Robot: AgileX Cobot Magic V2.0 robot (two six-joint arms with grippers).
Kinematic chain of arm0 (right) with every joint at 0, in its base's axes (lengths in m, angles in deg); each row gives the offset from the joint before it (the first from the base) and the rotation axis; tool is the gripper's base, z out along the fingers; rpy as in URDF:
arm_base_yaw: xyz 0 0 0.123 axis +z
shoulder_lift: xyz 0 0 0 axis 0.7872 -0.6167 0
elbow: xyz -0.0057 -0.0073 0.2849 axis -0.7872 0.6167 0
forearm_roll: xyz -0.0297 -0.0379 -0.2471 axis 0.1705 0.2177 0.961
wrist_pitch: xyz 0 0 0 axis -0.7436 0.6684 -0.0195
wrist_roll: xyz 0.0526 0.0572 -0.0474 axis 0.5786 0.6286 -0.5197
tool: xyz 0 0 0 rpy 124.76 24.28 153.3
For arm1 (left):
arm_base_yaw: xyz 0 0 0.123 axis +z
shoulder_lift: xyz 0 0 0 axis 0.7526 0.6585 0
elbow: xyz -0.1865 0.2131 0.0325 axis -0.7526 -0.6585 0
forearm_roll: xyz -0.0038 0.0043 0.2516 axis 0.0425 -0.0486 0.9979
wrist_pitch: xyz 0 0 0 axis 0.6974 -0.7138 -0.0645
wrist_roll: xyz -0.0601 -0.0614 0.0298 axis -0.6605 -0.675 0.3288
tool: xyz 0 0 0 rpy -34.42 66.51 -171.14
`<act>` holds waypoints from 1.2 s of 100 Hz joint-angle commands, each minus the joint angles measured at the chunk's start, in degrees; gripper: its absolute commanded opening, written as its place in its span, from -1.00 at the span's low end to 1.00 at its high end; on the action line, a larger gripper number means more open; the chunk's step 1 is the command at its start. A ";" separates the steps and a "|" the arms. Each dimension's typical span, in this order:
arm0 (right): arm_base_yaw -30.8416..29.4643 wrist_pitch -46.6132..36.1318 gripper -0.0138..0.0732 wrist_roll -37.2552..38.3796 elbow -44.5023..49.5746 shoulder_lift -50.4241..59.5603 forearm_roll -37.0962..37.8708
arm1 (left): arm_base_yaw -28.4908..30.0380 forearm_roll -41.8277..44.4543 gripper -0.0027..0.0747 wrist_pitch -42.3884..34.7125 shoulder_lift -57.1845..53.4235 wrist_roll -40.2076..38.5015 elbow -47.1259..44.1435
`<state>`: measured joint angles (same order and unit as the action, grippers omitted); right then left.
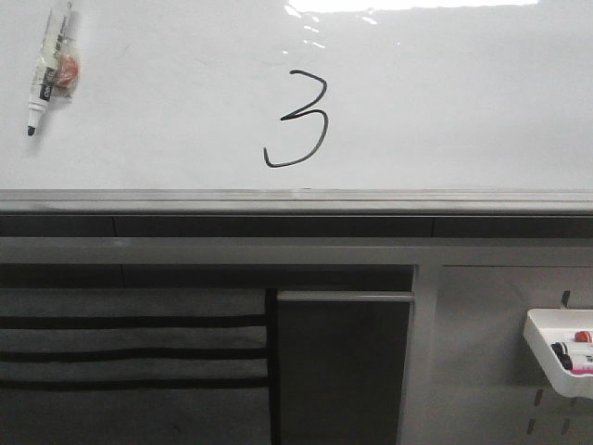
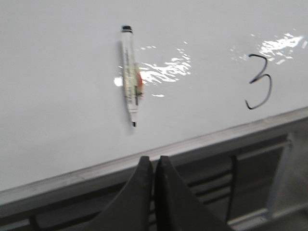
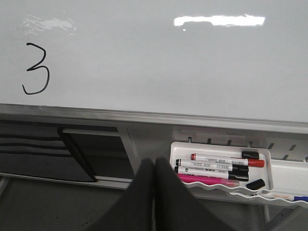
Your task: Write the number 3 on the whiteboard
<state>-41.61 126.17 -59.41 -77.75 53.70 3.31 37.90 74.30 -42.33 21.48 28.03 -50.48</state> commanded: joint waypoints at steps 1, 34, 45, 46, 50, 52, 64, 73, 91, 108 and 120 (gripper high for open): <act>-0.31 -4.20 -0.84 0.12 -1.16 -0.15 0.73 | 1.52 2.32 -0.98 -8.71 -3.21 -0.60 -2.46; -0.31 -4.20 -0.84 0.12 -1.16 -0.15 0.73 | 3.62 2.76 -0.98 -29.17 -12.80 -0.87 -19.31; -0.31 -4.20 -0.84 0.12 -1.16 -0.15 0.73 | 5.43 4.20 -0.98 -29.40 -17.59 -4.98 -23.38; -0.31 -4.20 -0.84 0.12 -1.16 -0.15 0.73 | 5.53 4.55 -0.98 -29.40 -18.15 -5.35 -23.59; -0.31 -4.20 -0.84 0.12 -1.16 -0.15 0.73 | 5.93 5.95 -0.98 -29.40 -19.76 -7.89 -24.77; -0.31 -4.20 -0.84 0.12 -1.16 -0.15 0.73 | 6.15 7.15 -0.98 -29.40 -20.30 -9.23 -25.31; -0.31 -4.20 -0.84 0.12 -1.16 -0.15 0.73 | 6.27 11.46 -0.98 -30.91 -22.27 -14.42 -28.17; -0.31 -4.18 -0.84 0.12 -1.16 -0.15 0.73 | 6.42 11.33 -0.98 -32.90 -22.39 -14.55 -30.26; -0.31 -4.20 -0.84 0.12 -1.16 -0.15 0.73 | 6.65 10.57 -0.98 -32.01 -22.39 -14.55 -30.02; -0.31 -4.20 -0.84 0.12 -1.16 -0.15 0.73 | 6.65 10.57 -0.98 -32.01 -22.39 -14.55 -30.02; -0.31 -4.20 -0.84 0.12 -1.16 -0.15 0.73 | 6.65 10.57 -0.98 -32.01 -22.39 -14.55 -30.02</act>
<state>-41.74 126.27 -59.32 -77.66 53.84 3.45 44.34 85.28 -69.41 0.90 14.07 -80.44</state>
